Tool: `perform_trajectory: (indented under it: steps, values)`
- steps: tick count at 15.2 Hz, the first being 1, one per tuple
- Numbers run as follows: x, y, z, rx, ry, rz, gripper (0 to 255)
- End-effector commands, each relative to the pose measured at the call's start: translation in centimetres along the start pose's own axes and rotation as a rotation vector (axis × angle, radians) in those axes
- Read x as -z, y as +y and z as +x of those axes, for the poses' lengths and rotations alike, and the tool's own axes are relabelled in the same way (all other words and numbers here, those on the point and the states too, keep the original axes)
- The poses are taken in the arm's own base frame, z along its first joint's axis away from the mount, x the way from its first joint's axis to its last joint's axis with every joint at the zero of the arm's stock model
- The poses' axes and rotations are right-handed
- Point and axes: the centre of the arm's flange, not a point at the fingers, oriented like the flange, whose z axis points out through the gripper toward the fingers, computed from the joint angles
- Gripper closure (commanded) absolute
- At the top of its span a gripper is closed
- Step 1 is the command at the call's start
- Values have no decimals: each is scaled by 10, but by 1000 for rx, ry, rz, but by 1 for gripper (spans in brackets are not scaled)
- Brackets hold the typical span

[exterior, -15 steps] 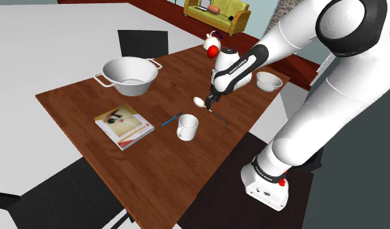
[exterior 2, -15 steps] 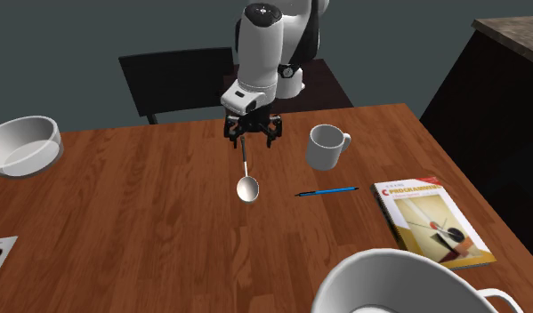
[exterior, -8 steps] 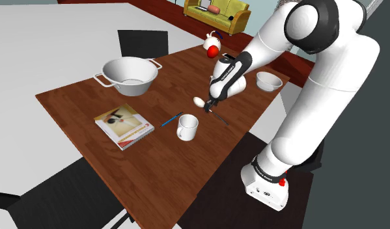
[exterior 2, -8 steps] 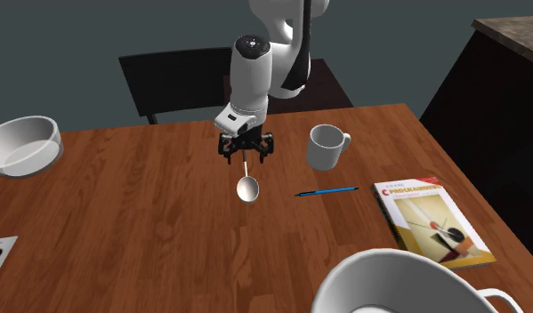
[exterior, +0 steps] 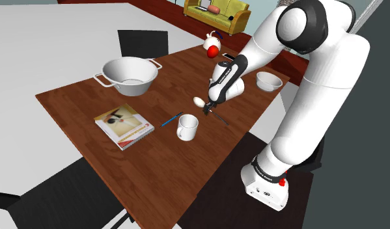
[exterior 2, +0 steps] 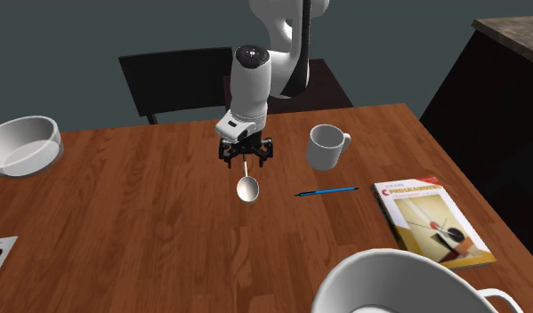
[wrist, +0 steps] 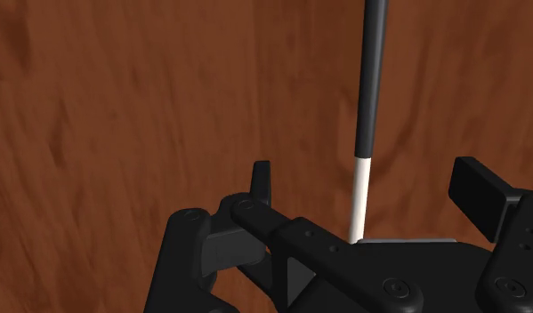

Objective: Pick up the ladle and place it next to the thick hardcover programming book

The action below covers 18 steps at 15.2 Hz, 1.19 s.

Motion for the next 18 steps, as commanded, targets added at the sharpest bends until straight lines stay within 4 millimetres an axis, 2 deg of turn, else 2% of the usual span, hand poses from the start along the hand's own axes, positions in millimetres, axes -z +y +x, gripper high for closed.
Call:
perform_trajectory:
  steps: [1,2,3,12,18]
  values:
    - [0,0,0,0,0,0,0]
    - [0,0,0,0,0,0,0]
    - [0,0,0,0,0,0,255]
    - [0,0,0,0,0,0,255]
    - [31,3,1,0,0,0,255]
